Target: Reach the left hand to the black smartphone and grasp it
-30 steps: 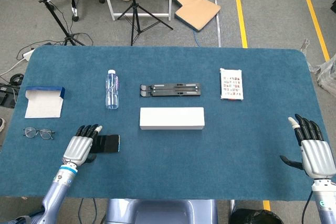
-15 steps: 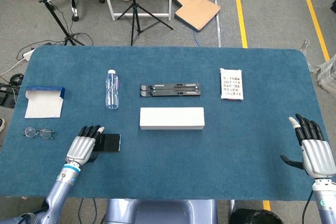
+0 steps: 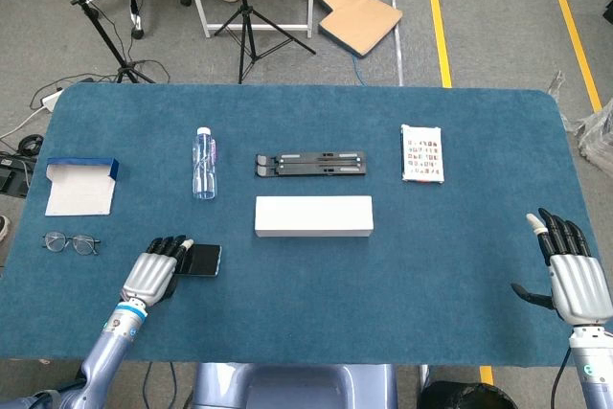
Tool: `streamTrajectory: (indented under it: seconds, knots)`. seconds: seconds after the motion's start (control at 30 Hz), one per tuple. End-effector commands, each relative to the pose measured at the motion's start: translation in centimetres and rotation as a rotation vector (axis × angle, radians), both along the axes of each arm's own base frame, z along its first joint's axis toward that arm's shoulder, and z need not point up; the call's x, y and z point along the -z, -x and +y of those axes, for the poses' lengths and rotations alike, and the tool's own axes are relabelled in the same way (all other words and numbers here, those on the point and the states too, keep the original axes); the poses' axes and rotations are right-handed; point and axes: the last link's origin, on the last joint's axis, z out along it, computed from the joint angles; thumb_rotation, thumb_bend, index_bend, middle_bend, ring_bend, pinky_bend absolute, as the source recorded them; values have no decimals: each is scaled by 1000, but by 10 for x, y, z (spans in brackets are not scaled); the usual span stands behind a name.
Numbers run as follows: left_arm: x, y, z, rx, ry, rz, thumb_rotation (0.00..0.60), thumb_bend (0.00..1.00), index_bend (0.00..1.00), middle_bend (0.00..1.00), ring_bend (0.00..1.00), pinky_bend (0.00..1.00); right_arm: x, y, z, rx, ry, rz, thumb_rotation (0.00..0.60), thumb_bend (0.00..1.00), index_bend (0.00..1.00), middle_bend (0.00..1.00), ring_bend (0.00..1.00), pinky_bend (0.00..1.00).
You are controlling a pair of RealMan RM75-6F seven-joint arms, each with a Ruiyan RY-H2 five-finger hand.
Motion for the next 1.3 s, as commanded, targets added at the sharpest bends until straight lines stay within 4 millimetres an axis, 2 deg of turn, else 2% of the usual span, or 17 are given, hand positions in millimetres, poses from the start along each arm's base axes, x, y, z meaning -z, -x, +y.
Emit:
streamTrajectory:
  seconds: [0.03,0.13,0.27,0.47,0.57,0.73,0.8,0.97,1.03,1.17,1.3]
  knots:
    - [-4,-1,-3,-3,20,1,600,808,128,51,82,100,0,0,0,0,0,0,600,0,0,0,0,0]
    - [-12,-4,-8,-4,38,-4,600,858,149,86,122,130,0,0,0,-1,0,0,600,0,0,0,0,0]
    - [-20,-9,-12,-32,71,-33,600,867,167,108,148,151,1,0,0,0,-2,1,600,0,0,0,0,0]
    - [-29,-18,-1,-63,72,-80,600,883,168,151,190,187,1,0,0,0,-4,1,600,0,0,0,0,0]
    - [-35,-24,18,-147,113,-163,600,897,168,166,222,204,2,-1,-1,0,-6,2,600,0,0,0,0,0]
    - [-41,-23,53,-219,113,-159,600,899,168,170,228,204,2,0,-1,3,-6,4,600,0,0,0,0,0]
    - [-41,-22,76,-242,82,-146,600,899,168,171,227,204,2,1,-2,8,-7,6,600,0,0,0,0,0]
    - [-37,-22,98,-222,12,-111,600,895,168,161,196,203,3,3,-3,14,-11,11,600,0,0,0,0,0]
    - [-37,-23,102,-203,-17,-127,600,872,168,146,166,182,4,3,-3,17,-13,12,600,0,0,0,0,0]
    - [-40,-23,101,-138,-54,-173,600,714,168,98,95,113,5,5,-4,22,-14,16,600,0,0,0,0,0]
    - [-54,-24,92,-45,-90,-224,600,683,168,85,62,85,6,4,-4,20,-17,14,600,0,0,0,0,0]
